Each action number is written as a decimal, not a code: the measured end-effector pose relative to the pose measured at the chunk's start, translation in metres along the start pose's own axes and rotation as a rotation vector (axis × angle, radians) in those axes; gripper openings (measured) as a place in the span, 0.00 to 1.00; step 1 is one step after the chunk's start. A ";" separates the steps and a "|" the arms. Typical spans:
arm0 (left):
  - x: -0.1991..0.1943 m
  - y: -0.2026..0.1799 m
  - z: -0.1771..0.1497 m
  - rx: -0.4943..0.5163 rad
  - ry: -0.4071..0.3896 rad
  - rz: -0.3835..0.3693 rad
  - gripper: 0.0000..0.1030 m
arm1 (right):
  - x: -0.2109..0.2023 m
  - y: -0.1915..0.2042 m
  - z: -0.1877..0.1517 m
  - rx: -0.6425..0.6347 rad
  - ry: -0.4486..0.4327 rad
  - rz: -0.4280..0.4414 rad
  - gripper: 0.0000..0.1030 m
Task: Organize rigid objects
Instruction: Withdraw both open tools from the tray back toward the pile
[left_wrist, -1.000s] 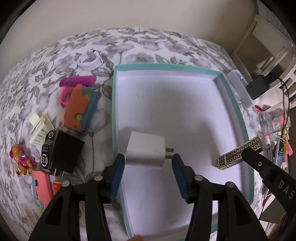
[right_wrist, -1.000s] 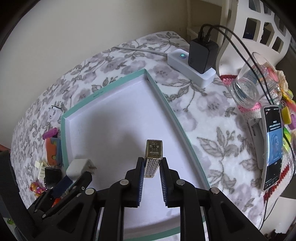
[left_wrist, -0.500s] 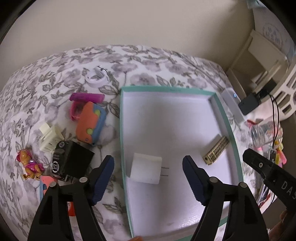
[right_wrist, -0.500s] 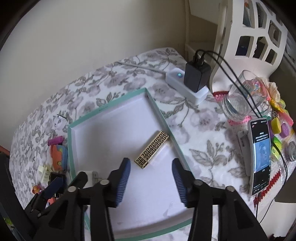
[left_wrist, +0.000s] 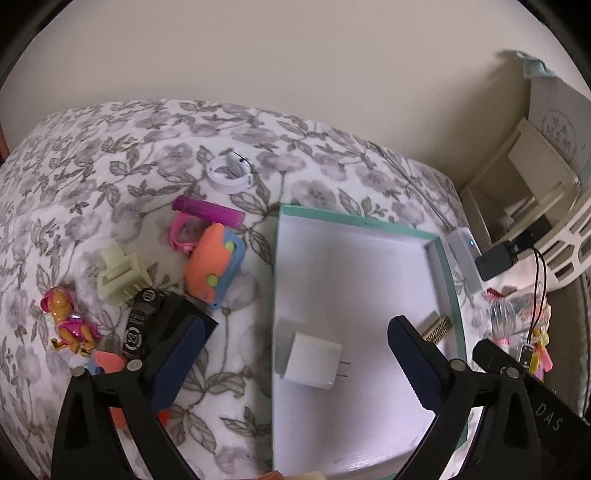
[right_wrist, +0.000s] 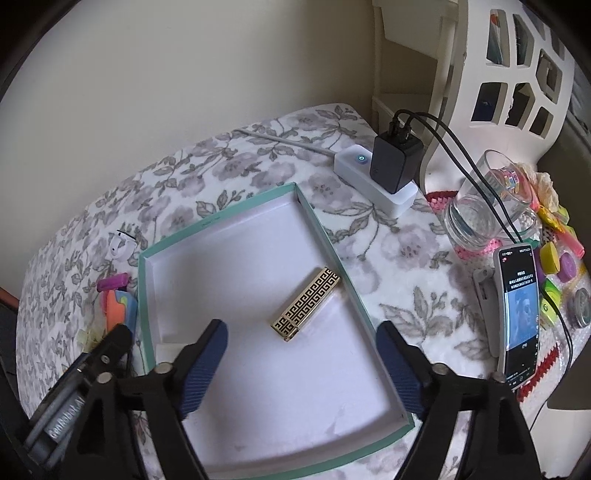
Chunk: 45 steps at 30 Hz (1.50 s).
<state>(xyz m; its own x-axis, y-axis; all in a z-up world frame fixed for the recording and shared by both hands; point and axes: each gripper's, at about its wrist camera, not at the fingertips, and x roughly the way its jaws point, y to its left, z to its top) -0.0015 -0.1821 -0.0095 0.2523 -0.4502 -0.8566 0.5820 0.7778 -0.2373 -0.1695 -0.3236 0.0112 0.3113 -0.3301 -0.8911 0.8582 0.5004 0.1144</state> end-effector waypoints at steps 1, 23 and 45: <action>-0.002 0.003 0.001 -0.007 -0.010 0.006 0.97 | 0.001 0.000 0.000 0.000 0.000 0.003 0.91; -0.056 0.084 0.022 -0.194 -0.155 0.133 0.97 | -0.008 0.063 -0.014 -0.157 -0.030 0.102 1.00; -0.062 0.191 -0.014 -0.257 0.016 0.413 0.97 | 0.007 0.184 -0.071 -0.404 0.092 0.278 1.00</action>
<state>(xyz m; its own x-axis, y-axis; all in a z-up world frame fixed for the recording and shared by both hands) 0.0835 0.0003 -0.0081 0.4092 -0.0761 -0.9093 0.2256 0.9740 0.0200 -0.0384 -0.1770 -0.0055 0.4526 -0.0771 -0.8884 0.5155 0.8355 0.1901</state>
